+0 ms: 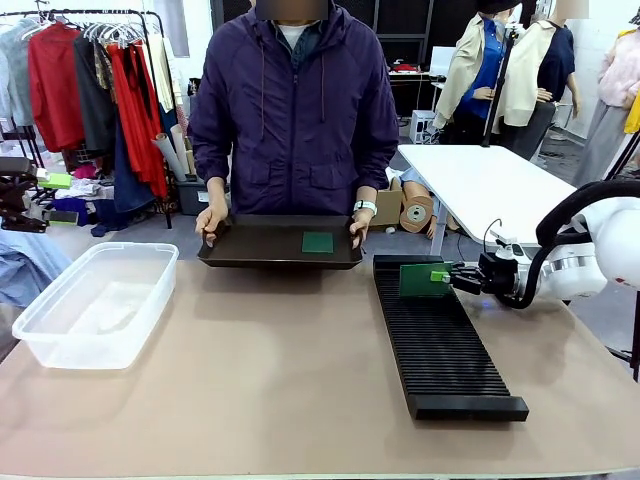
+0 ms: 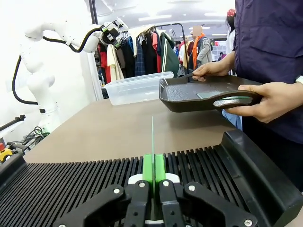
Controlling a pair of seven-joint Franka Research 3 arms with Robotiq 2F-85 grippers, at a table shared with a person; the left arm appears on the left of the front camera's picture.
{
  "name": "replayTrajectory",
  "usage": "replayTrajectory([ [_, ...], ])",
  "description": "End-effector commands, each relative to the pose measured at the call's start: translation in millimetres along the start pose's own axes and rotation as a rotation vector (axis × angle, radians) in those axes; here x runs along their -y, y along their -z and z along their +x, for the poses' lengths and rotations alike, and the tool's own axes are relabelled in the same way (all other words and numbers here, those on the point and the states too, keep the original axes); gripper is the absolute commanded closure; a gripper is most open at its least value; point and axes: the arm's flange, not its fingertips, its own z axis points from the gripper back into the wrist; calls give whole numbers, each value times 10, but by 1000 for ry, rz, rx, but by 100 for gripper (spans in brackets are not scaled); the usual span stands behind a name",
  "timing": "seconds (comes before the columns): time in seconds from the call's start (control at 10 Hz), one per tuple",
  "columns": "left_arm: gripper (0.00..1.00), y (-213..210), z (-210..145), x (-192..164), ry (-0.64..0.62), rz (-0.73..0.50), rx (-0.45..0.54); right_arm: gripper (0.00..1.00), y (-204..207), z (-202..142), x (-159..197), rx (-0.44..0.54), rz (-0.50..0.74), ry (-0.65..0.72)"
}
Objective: Sort PCBs into racks and boxes based on the side picked up.
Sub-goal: If the short side of the Blank PCB is picked up, insert it into the PCB Rack ; if the long side is picked up, place it in the Organizing box.
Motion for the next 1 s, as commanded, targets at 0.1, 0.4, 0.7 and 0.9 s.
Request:
replayTrajectory([
  [0.1,0,-8,-3,25,-3,-7,-1,100,27,-37,41,13,-25,-27],
  [0.4,0,-8,-3,25,-3,-7,-1,100,33,-38,54,19,-30,-26],
  [0.7,0,-8,-3,25,-3,-7,-1,100,34,-52,67,16,-35,-26],
  [0.9,0,-8,-3,25,-3,-7,-1,100,39,-68,83,-11,-45,-34],
])
